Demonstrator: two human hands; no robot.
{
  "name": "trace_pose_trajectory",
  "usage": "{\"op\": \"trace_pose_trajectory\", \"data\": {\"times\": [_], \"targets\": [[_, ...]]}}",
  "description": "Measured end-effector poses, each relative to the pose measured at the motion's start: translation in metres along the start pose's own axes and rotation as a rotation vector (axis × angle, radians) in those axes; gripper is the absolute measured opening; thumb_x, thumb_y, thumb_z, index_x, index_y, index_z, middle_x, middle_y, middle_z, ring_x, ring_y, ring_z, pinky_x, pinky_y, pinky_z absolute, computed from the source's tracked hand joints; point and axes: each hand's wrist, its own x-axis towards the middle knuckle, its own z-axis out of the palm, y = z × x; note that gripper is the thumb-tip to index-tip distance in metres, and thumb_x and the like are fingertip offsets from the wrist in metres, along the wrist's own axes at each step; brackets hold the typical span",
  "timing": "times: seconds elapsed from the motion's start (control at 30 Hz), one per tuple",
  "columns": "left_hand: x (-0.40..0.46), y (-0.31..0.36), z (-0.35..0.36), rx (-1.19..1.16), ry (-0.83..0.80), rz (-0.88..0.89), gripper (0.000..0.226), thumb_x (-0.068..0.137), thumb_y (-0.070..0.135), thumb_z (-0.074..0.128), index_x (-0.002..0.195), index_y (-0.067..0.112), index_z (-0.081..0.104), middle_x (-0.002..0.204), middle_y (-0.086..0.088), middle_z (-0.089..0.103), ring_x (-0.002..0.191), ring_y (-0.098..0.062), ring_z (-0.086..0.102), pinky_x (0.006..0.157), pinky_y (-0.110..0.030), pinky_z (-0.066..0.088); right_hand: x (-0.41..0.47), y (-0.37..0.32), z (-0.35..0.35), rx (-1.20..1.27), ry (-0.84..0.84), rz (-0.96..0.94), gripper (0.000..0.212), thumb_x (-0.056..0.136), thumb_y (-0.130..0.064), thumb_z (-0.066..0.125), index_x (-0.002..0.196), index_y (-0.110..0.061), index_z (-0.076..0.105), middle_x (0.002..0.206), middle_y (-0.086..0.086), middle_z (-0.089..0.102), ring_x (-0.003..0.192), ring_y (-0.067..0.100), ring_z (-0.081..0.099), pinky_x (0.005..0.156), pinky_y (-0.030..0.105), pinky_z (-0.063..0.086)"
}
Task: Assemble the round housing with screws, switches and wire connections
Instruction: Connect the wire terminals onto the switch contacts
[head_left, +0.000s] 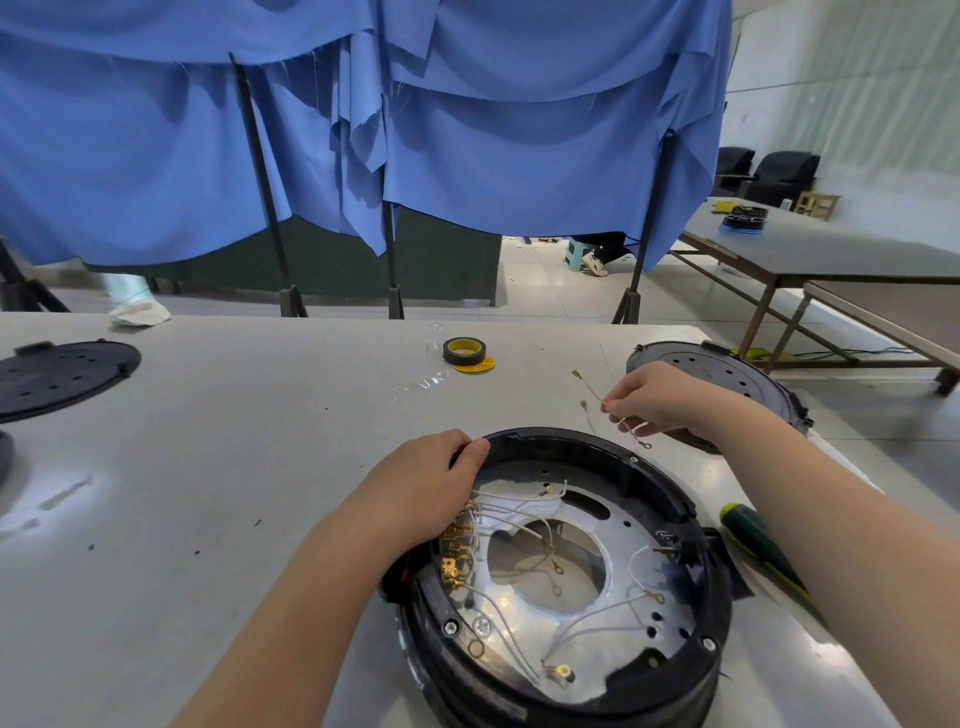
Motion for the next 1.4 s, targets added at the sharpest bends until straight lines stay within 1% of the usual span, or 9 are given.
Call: {"op": "trace_pose_trajectory", "data": {"times": [0.2, 0.33, 0.43, 0.53, 0.63, 0.77, 0.9, 1.13, 1.4], "targets": [[-0.001, 0.003, -0.003, -0.104, 0.054, 0.025, 0.031, 0.099, 0.045, 0.041, 0.115, 0.028, 0.061, 0.104, 0.011, 0.060, 0.096, -0.007, 0.055, 0.077, -0.023, 0.040, -0.023, -0.027, -0.009, 0.028, 0.061, -0.128, 0.008, 0.092, -0.016, 0.061, 0.088, -0.013, 0.068, 0.086, 0.004, 0.069, 0.076, 0.012, 0.064, 0.070, 0.023, 0.055], [-0.002, 0.009, -0.014, -0.294, 0.156, 0.050, 0.022, 0.093, 0.038, 0.057, 0.110, 0.027, 0.066, 0.094, 0.021, 0.061, 0.086, 0.006, 0.058, 0.063, -0.007, 0.037, -0.055, -0.047, -0.007, 0.002, 0.058, -0.264, 0.010, 0.091, -0.018, 0.061, 0.083, -0.020, 0.067, 0.080, -0.002, 0.070, 0.074, 0.009, 0.065, 0.069, 0.021, 0.053], [-0.006, 0.014, -0.027, -0.502, 0.182, 0.069, 0.016, 0.086, 0.034, 0.069, 0.102, 0.030, 0.070, 0.088, 0.020, 0.067, 0.078, 0.013, 0.061, 0.054, 0.001, 0.041, -0.081, -0.057, 0.002, -0.057, 0.012, -0.334, 0.011, 0.090, -0.022, 0.062, 0.081, -0.026, 0.069, 0.072, -0.009, 0.070, 0.068, 0.002, 0.065, 0.068, 0.021, 0.054], [-0.011, 0.016, -0.040, -0.628, 0.122, 0.072, 0.014, 0.079, 0.032, 0.076, 0.093, 0.032, 0.074, 0.083, 0.014, 0.073, 0.073, 0.008, 0.065, 0.059, -0.006, 0.046, -0.101, -0.065, 0.013, -0.121, -0.059, -0.363, 0.010, 0.087, -0.027, 0.063, 0.080, -0.029, 0.070, 0.071, -0.012, 0.071, 0.068, 0.005, 0.066, 0.066, 0.021, 0.054], [-0.015, 0.014, -0.046, -0.607, 0.044, 0.082, 0.010, 0.076, 0.032, 0.079, 0.085, 0.033, 0.076, 0.082, 0.015, 0.075, 0.077, 0.002, 0.069, 0.069, -0.017, 0.046, -0.113, -0.069, 0.022, -0.155, -0.133, -0.402, 0.009, 0.086, -0.031, 0.064, 0.079, -0.031, 0.070, 0.074, -0.014, 0.070, 0.069, 0.001, 0.064, 0.070, 0.019, 0.050], [-0.017, 0.012, -0.051, -0.538, -0.020, 0.105, 0.009, 0.076, 0.029, 0.080, 0.080, 0.035, 0.076, 0.080, 0.011, 0.075, 0.080, -0.001, 0.070, 0.065, -0.011, 0.049, -0.121, -0.071, 0.027, -0.182, -0.149, -0.423, 0.010, 0.087, -0.032, 0.063, 0.079, -0.032, 0.069, 0.077, -0.013, 0.069, 0.073, 0.001, 0.064, 0.073, 0.020, 0.053], [-0.019, 0.012, -0.055, -0.508, -0.082, 0.099, 0.011, 0.075, 0.024, 0.081, 0.080, 0.033, 0.076, 0.081, 0.008, 0.076, 0.080, -0.005, 0.072, 0.070, -0.013, 0.051, -0.124, -0.068, 0.022, -0.189, -0.131, -0.420, 0.009, 0.087, -0.033, 0.063, 0.079, -0.033, 0.068, 0.076, -0.015, 0.068, 0.072, -0.001, 0.062, 0.067, 0.015, 0.048], [-0.026, 0.013, -0.064, -0.477, -0.118, 0.094, 0.002, 0.078, 0.035, 0.076, 0.079, 0.033, 0.077, 0.078, 0.011, 0.075, 0.073, 0.003, 0.069, 0.055, -0.004, 0.045, -0.130, -0.065, 0.022, -0.230, -0.112, -0.438, 0.008, 0.087, -0.033, 0.064, 0.081, -0.033, 0.068, 0.077, -0.017, 0.067, 0.072, -0.005, 0.061, 0.067, 0.013, 0.048], [-0.028, 0.012, -0.066, -0.446, -0.124, 0.080, 0.007, 0.079, 0.025, 0.077, 0.079, 0.033, 0.077, 0.079, 0.010, 0.076, 0.075, 0.000, 0.070, 0.057, -0.004, 0.046, -0.137, -0.068, 0.026, -0.267, -0.065, -0.468, 0.008, 0.086, -0.032, 0.065, 0.079, -0.035, 0.065, 0.079, -0.017, 0.066, 0.073, -0.004, 0.061, 0.065, 0.014, 0.049]]}}
